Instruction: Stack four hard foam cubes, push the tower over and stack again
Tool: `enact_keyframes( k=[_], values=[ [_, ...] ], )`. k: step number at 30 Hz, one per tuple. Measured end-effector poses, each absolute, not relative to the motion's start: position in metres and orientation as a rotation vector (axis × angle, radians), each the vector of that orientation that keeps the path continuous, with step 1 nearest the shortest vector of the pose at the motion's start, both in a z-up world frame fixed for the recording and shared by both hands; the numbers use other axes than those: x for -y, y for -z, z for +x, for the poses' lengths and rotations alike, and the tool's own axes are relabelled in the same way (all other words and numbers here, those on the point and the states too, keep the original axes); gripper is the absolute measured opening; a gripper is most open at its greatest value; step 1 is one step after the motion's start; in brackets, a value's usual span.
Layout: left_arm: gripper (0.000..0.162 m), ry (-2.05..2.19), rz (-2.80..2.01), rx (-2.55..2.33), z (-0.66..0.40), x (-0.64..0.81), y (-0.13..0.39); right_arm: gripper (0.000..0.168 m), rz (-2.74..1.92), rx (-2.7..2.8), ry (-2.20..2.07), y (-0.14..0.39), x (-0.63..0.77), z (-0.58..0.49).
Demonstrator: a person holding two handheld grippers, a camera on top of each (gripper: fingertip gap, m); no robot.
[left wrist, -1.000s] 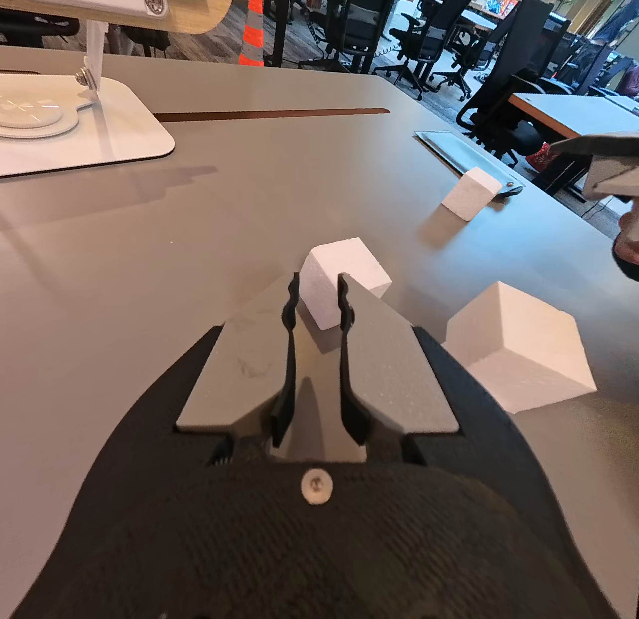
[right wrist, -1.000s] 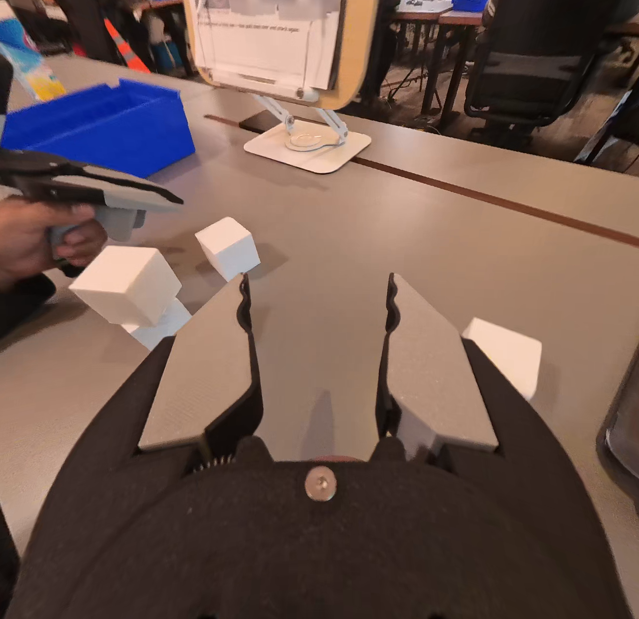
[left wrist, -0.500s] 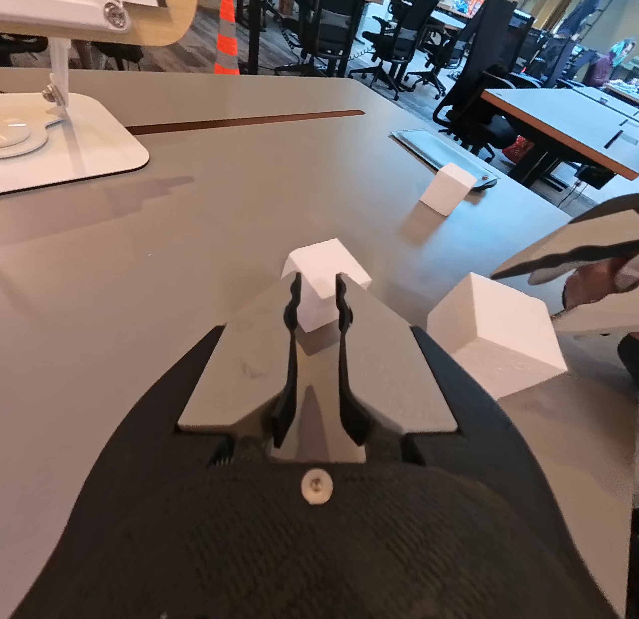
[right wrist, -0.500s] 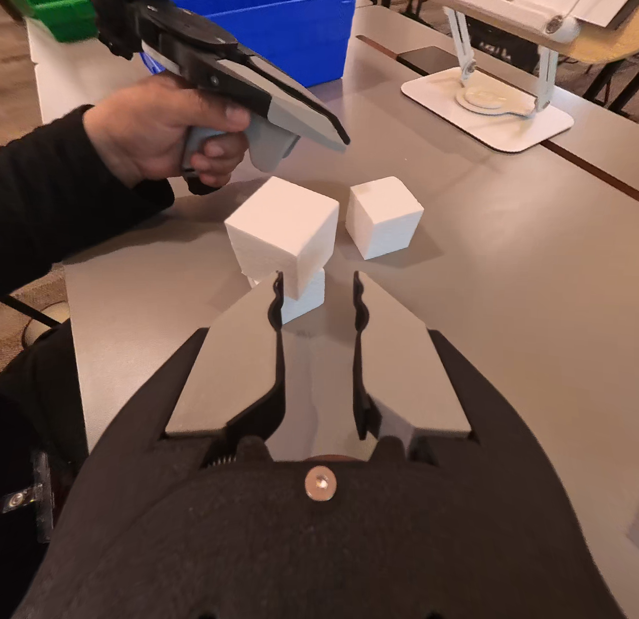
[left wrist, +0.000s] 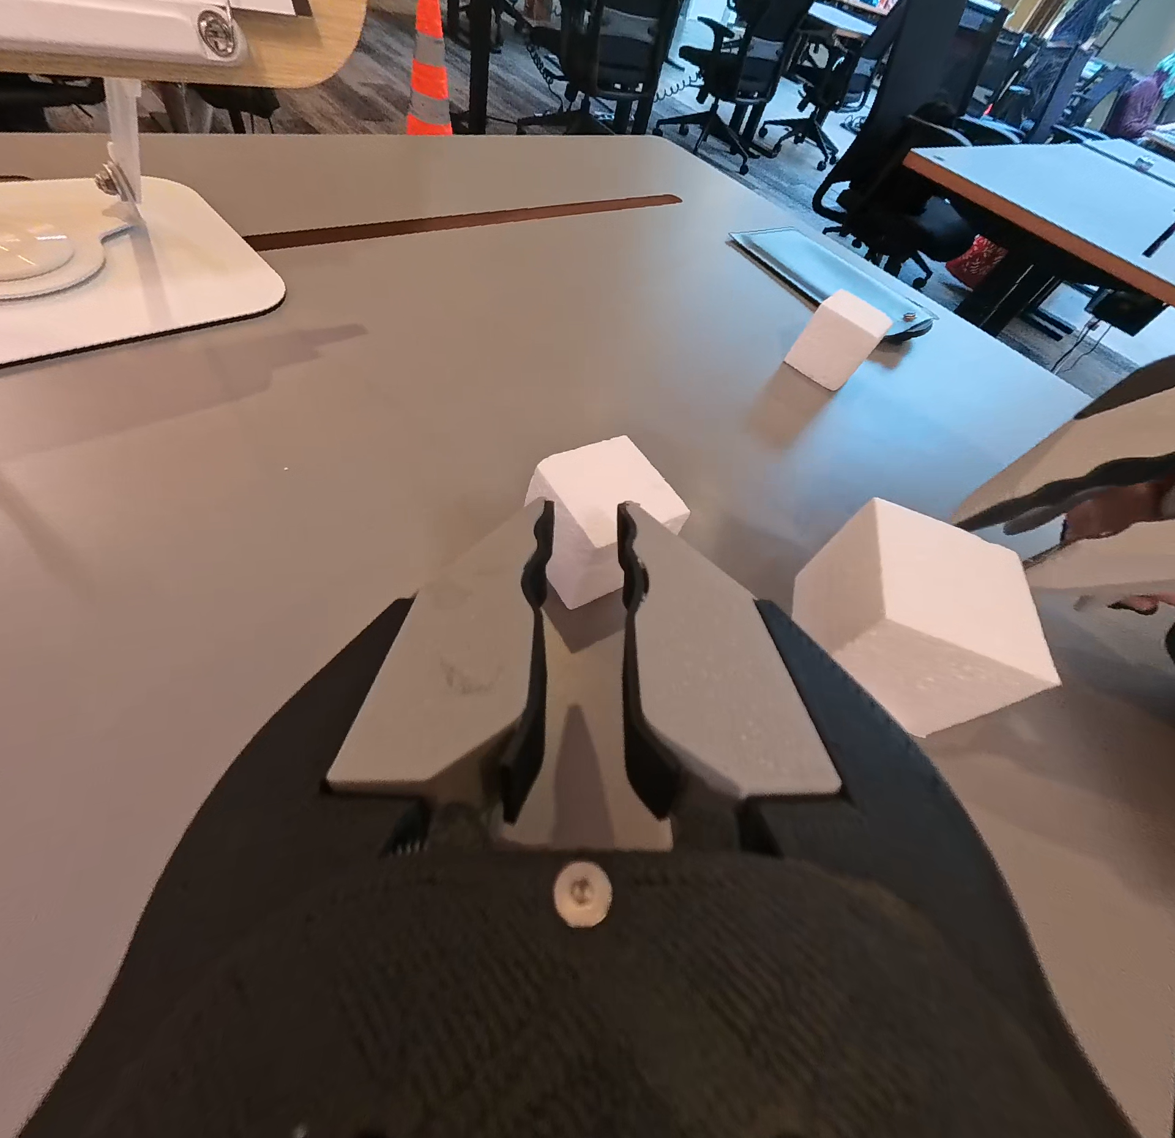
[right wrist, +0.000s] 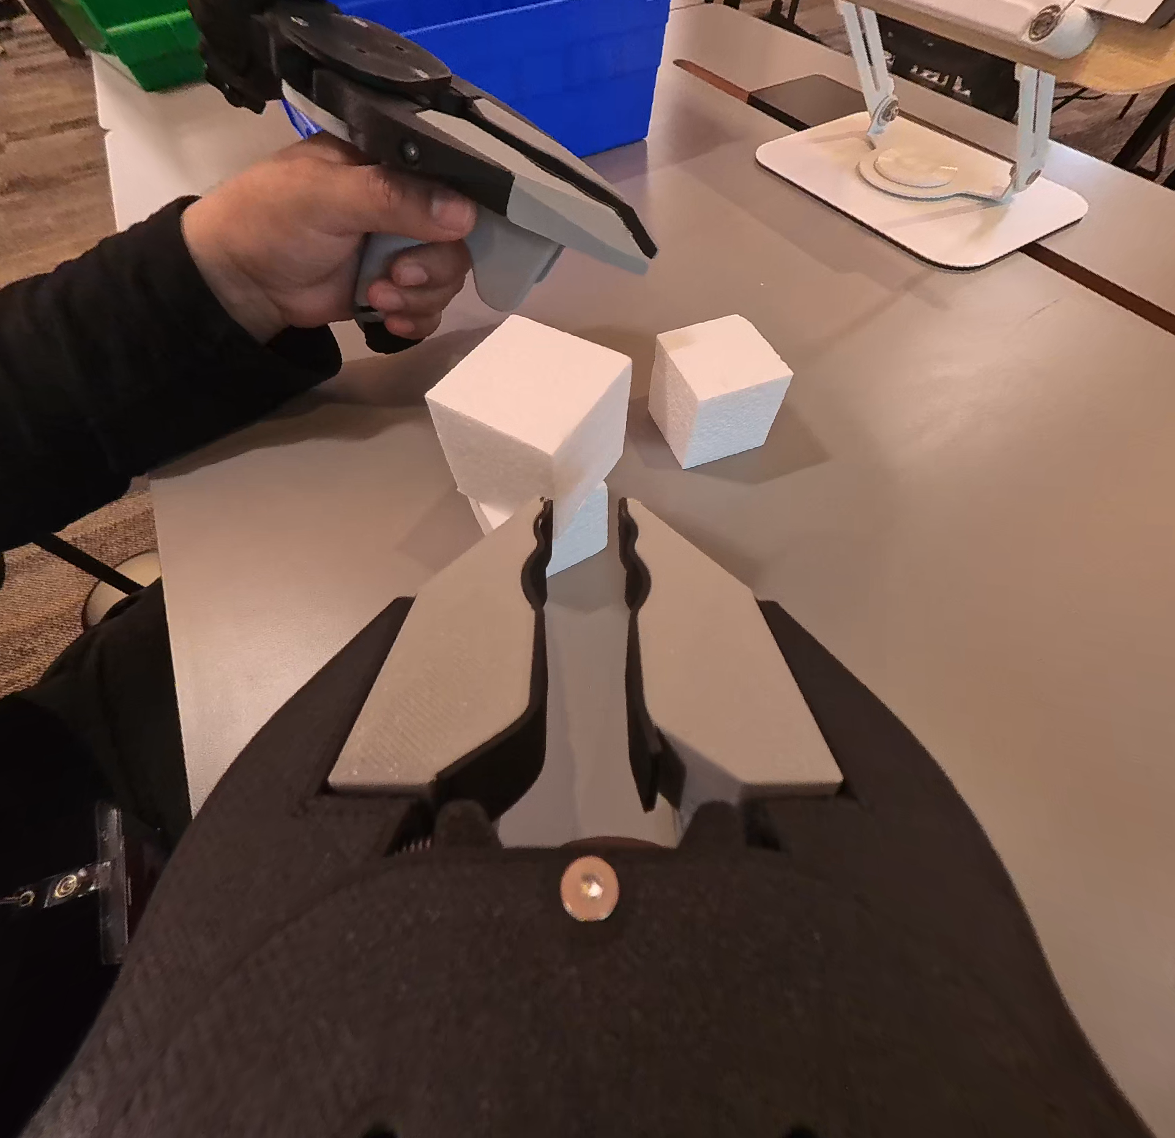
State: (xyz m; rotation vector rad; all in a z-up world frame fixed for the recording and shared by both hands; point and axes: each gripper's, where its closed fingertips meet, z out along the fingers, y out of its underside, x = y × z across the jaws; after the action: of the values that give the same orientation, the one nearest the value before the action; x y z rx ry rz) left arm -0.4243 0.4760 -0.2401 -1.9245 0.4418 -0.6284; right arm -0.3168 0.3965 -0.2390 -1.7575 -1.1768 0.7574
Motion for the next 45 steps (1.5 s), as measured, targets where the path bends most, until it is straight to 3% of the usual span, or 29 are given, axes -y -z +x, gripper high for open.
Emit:
enact_keyframes(
  k=[13, 20, 26, 30, 36, 41, 43, 45],
  values=[
    [0.018, 0.626, -1.937, -0.439, -0.425, -0.477, 0.243, 0.017, -1.746, 1.253, -0.777, 0.240, -0.390, -0.338],
    [0.018, 0.627, -1.940, -0.439, -0.425, -0.477, 0.243, 0.025, -1.741, 1.254, -0.754, 0.238, -0.386, -0.326],
    [0.018, 0.628, -1.935, -0.427, -0.426, -0.477, 0.242, 0.048, -1.809, 0.851, -0.356, 0.219, -0.472, -0.214],
    [0.018, 0.627, -1.937, -0.425, -0.426, -0.478, 0.243, 0.067, -1.937, 0.529, -0.137, 0.239, -0.531, -0.124],
    [0.018, 0.614, -1.949, -0.424, -0.427, -0.479, 0.246, 0.091, -2.024, 0.399, -0.120, 0.270, -0.558, -0.108],
    [0.018, 0.598, -1.960, -0.425, -0.429, -0.480, 0.249, 0.084, -2.114, 0.431, -0.079, 0.293, -0.571, -0.106],
    [0.018, 0.593, -1.970, -0.425, -0.429, -0.481, 0.252, 0.058, -2.149, 0.469, -0.115, 0.301, -0.570, -0.109],
    [0.018, 0.591, -1.971, -0.421, -0.430, -0.481, 0.252, 0.057, -2.140, 0.473, -0.134, 0.298, -0.571, -0.109]
  ],
)
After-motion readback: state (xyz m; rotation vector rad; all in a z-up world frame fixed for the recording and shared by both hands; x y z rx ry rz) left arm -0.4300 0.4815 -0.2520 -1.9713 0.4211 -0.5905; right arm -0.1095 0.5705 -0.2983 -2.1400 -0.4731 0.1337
